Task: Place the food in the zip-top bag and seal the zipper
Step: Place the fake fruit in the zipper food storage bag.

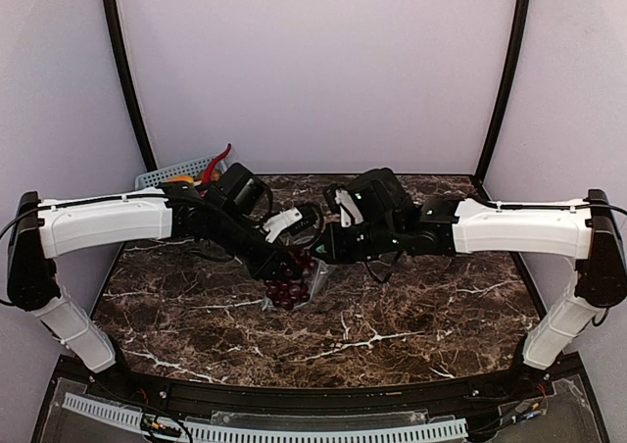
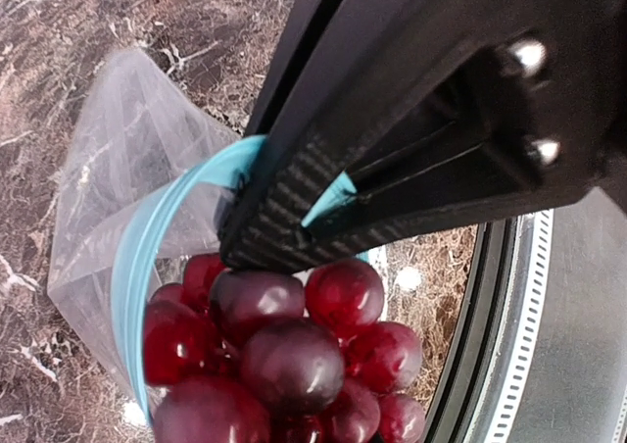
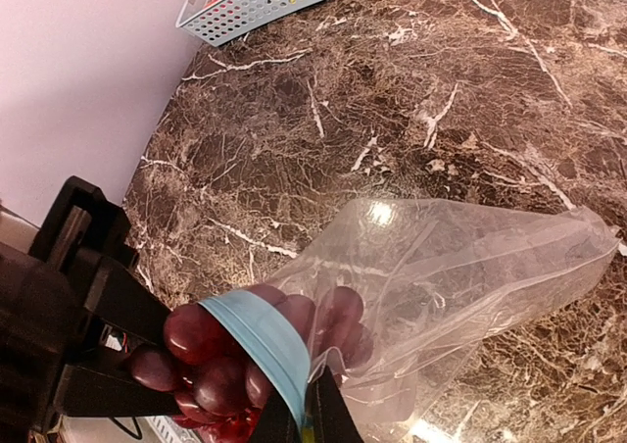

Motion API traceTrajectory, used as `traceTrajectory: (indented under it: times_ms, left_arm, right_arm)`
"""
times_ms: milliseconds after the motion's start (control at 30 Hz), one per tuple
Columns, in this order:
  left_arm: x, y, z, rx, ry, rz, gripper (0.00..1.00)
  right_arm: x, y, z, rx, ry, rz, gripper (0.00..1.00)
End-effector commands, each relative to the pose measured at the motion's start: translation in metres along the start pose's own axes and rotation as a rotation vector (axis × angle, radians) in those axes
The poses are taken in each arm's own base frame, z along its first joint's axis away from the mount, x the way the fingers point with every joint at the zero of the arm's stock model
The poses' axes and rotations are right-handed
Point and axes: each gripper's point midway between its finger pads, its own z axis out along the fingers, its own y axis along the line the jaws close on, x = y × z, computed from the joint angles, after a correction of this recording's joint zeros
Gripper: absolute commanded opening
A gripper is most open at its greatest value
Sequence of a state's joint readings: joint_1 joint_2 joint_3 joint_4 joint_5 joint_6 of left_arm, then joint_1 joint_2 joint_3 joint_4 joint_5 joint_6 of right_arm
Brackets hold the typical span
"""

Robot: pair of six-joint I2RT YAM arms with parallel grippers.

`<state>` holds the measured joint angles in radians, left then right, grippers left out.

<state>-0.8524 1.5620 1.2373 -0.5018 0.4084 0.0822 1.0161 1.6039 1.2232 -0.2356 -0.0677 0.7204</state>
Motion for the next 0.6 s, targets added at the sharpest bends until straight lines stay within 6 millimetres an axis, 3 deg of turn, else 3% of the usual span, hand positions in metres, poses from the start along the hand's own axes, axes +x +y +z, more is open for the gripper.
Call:
traceTrajectory:
  times_ms: [0,300,433,567]
  left_arm:
    - [-0.009,-0.004,0.006,0.033,-0.017,-0.004,0.02]
    - [-0.020,-0.012,0.007,0.085,-0.052,0.035,0.02]
    - [-0.023,0.002,0.008,0.004,-0.044,0.034,0.01]
    - [-0.026,0.031,0.005,-0.165,-0.050,0.004,0.01]
  right_arm:
    - [-0.006,0.015,-0.002,-0.065,-0.018,0.007,0.05]
    - [-0.005,0.018,0.004,-0.077,0.001,0.017,0.05]
    - [-0.003,0.019,0.005,-0.084,0.010,0.020,0.05]
    - [-0.003,0.019,0.001,-0.085,0.007,0.022,0.05]
